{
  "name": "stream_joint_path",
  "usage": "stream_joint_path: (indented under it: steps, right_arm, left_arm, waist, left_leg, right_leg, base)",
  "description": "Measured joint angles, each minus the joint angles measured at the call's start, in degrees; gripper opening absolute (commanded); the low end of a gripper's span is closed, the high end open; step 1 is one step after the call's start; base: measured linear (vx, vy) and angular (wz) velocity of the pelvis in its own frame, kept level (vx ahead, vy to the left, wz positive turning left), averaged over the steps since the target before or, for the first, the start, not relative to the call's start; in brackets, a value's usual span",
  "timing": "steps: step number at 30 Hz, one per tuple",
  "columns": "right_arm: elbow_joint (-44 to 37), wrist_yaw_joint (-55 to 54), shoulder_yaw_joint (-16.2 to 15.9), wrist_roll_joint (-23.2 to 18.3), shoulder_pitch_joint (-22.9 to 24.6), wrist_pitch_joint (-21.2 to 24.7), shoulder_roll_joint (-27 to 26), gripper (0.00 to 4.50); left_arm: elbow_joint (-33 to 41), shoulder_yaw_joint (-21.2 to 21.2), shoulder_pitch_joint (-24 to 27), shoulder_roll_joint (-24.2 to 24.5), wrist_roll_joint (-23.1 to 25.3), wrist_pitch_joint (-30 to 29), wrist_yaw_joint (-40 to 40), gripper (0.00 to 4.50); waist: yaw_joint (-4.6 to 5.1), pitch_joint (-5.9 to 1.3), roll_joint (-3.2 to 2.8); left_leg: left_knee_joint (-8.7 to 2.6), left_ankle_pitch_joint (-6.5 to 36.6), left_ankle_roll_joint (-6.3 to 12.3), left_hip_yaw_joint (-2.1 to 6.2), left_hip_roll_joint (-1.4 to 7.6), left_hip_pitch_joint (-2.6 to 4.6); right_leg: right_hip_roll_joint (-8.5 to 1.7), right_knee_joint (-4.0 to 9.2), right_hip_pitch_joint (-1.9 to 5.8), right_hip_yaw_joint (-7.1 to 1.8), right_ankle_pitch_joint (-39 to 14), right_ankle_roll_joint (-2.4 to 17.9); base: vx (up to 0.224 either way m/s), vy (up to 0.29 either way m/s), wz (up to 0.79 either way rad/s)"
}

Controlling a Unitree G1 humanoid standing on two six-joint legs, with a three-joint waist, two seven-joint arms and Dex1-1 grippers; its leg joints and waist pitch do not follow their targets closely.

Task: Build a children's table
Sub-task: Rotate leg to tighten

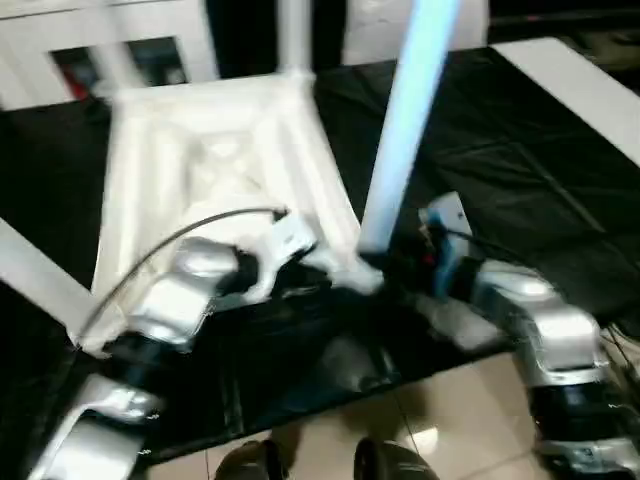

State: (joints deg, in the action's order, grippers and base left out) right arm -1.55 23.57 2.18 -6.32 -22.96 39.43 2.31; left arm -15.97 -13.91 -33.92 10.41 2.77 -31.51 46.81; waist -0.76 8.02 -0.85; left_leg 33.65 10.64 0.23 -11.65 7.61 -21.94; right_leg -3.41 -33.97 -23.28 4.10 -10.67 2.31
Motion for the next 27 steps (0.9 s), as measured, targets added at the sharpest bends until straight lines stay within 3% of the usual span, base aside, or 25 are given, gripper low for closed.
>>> stream_joint_path:
  steps: [2, 3, 7, 13, 21, 24, 27]
  right_arm:
    - [-0.2, -3.55, 0.07, 0.5, -0.23, 0.02, -1.31, 1.99]
    - [-0.05, -5.62, 0.26, 0.7, -0.32, -0.58, -2.34, 2.55]
    - [0.37, -9.59, 1.45, 1.72, -0.26, -3.17, -6.3, 2.91]
    - [-0.83, -8.15, 0.94, 1.65, 0.92, -4.21, -5.37, 3.51]
    - [-1.93, 6.41, -0.7, -3.47, 3.2, -8.57, 4.24, 4.16]
    - [-2.02, 18.96, -1.49, -5.84, 4.18, -12.07, 13.46, 4.27]
    - [-1.11, 27.19, -2.92, -5.77, 5.14, -17.58, 19.41, 4.27]
  left_arm:
    - [0.07, 0.06, -0.09, -1.53, 0.0, -0.88, -2.1, 0.0]
    - [0.07, 0.07, -0.18, -2.14, 0.03, -1.08, -3.28, 0.0]
    - [1.0, -0.11, -0.37, -3.49, 1.7, -1.97, -5.53, 0.0]
    - [2.2, -1.84, -0.31, -2.61, 2.09, -1.46, -4.98, 0.0]
    - [3.33, -3.79, 1.45, 4.28, 1.36, 6.76, 2.21, 0.0]
    - [3.23, -4.47, 2.91, 9.41, -0.01, 13.68, 9.1, 0.0]
    - [2.1, -4.33, 3.35, 12.71, -1.88, 17.7, 14.81, 0.0]
  waist:
    - [0.05, 0.0, 0.0]
    - [0.0, 0.0, 0.01]
    - [-0.31, 0.01, 0.01]
    - [-0.83, 0.01, 0.01]
    - [-1.22, 0.03, -0.02]
    - [-1.9, 0.05, -0.05]
    - [-2.45, 0.05, -0.05]
  left_leg:
    - [-0.06, 0.02, 0.0, 0.0, 0.0, -0.01]
    - [-0.15, 0.02, -0.01, 0.0, -0.01, -0.03]
    - [-0.46, 0.02, -0.05, 0.0, -0.01, -0.05]
    - [-0.7, 0.01, -0.05, 0.0, -0.01, -0.09]
    - [-0.78, -0.09, 0.14, -0.01, 0.0, -0.32]
    - [-0.77, -0.09, 0.14, -0.01, 0.0, -0.3]
    - [-0.68, -0.09, 0.13, 0.0, 0.0, -0.3]
  right_leg:
    - [0.01, 0.06, 0.02, 0.0, 0.0, -0.01]
    - [0.02, 0.12, 0.01, 0.0, 0.02, -0.01]
    - [0.04, 0.14, -0.07, 0.02, 0.12, 0.05]
    - [0.07, 0.16, -0.19, 0.04, 0.15, 0.12]
    - [0.09, 0.11, -0.47, 0.06, 0.11, 0.09]
    - [0.09, 0.13, -0.41, 0.07, 0.1, 0.08]
    - [0.08, 0.1, -0.39, 0.07, 0.11, 0.1]
  base:
    - [0.0, 0.0, 0.0]
    - [0.0, 0.0, 0.0]
    - [0.0, 0.0, 0.0]
    - [0.0, 0.0, 0.0]
    - [0.0, 0.0, 0.0]
    - [0.0, 0.0, 0.0]
    - [0.0, 0.0, 0.0]
